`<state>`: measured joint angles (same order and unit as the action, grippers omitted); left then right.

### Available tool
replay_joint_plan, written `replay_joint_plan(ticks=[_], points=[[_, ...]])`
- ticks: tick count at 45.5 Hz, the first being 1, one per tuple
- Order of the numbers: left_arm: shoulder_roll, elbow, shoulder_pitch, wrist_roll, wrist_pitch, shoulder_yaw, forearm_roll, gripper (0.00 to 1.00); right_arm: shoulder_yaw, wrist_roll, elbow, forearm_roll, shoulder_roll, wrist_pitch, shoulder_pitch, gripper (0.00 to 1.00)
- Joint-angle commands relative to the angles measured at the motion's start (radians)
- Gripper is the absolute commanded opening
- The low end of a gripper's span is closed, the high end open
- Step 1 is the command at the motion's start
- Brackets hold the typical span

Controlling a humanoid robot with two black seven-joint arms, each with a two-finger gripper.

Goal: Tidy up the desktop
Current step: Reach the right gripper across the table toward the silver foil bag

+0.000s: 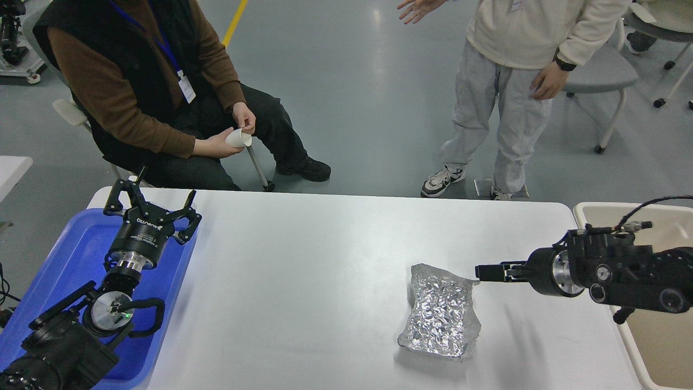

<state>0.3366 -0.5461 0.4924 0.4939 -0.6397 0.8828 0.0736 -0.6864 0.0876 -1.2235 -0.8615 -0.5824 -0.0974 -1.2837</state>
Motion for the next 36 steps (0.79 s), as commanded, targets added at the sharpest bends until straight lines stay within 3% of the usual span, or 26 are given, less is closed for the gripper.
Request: replay_joint_plan(ticks=[1,36], points=[[-0.001,0.000,0.000,0.000,0.000,-0.001,0.000,1.00,-0.005,-0.006,0.030,0.001,0.078,-0.024,0.070,1.00],[0.001,0.000,0.000,0.000,0.000,0.001,0.000,1.00,-0.004,-0.006,0.027,-0.019,0.110,-0.064,0.119,0.98]])
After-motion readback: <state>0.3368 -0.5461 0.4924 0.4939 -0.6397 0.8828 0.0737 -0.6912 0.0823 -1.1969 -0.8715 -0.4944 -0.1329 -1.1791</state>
